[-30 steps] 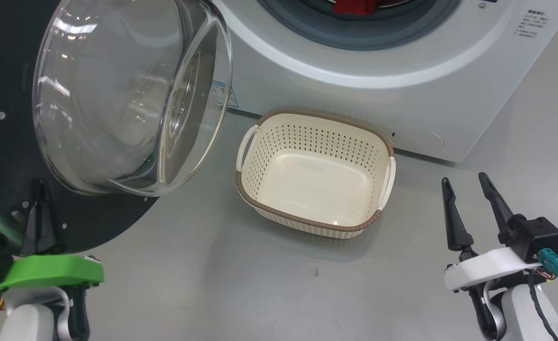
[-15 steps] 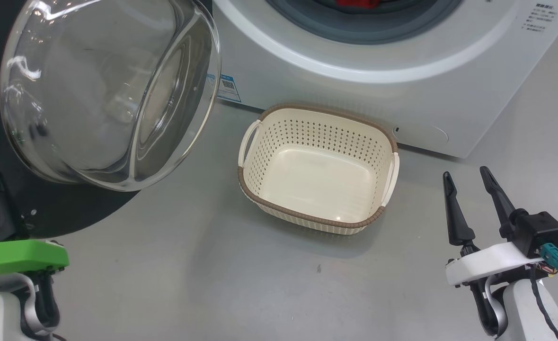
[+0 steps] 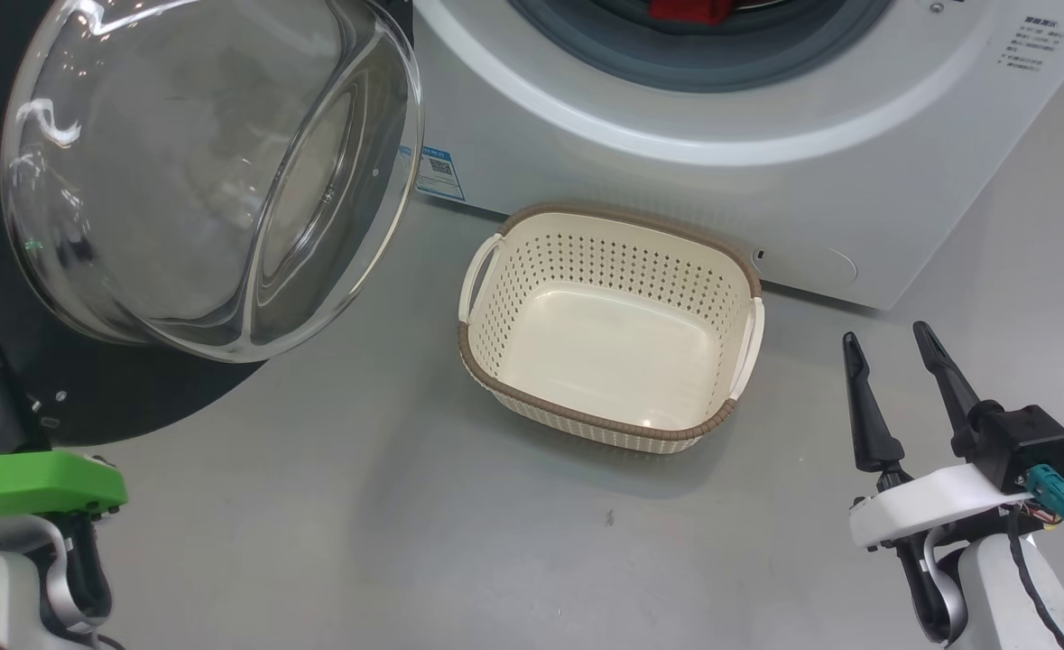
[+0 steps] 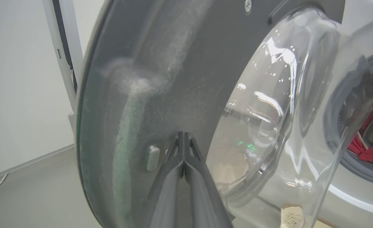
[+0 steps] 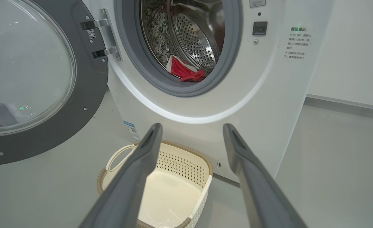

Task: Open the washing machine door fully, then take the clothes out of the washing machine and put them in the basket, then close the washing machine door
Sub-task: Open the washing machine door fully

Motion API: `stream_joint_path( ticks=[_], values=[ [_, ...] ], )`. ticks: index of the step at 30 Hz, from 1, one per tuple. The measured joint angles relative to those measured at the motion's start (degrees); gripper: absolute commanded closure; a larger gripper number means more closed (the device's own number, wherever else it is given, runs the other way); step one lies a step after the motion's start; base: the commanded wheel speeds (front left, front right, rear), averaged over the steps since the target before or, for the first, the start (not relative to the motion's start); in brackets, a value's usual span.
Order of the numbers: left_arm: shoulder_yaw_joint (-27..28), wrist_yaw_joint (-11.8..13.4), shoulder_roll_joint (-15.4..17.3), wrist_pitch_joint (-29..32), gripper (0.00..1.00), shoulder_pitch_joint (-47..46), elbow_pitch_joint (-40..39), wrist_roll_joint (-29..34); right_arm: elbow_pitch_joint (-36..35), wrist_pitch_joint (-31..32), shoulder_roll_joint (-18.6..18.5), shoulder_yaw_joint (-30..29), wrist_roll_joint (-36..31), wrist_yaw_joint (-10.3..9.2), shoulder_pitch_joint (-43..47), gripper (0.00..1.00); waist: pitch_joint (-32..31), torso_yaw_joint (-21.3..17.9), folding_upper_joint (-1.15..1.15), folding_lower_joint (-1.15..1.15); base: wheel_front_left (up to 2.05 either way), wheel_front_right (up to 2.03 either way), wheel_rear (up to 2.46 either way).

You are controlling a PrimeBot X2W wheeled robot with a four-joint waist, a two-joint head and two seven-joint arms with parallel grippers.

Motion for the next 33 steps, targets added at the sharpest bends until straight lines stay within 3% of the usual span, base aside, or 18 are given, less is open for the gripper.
stream_joint_path(
  ticks=[16,29,32,33],
  values=[
    [-2.6,-1.55,-2.5,-0.07,1.0,5.33,-7.81,6.28,0.1,0.0,0.31,0.68,0.0,0.01,0.05,0.0,-2.77,-0.26,0.0,0.0,0.0,0.0,0.0],
    [-8.21,-3.53,-4.43,-0.07,1.0,12.85,-13.14,7.62,-0.74,0.0,0.65,1.59,0.08,0.01,0.24,0.0,-4.72,-2.62,0.0,0.0,0.0,0.0,0.0],
    [-9.44,-3.99,-4.52,-0.05,0.52,14.33,-13.88,7.62,-0.75,0.0,0.75,1.92,0.15,0.01,0.82,0.0,-5.21,-3.3,0.0,0.0,0.0,0.0,0.0],
    [-9.82,-4.08,-4.52,-0.05,0.23,14.8,-14.16,7.64,-0.73,0.0,0.8,2.09,0.15,0.01,1.09,0.0,-5.34,-3.56,0.0,0.0,0.0,0.0,0.0]
  ],
)
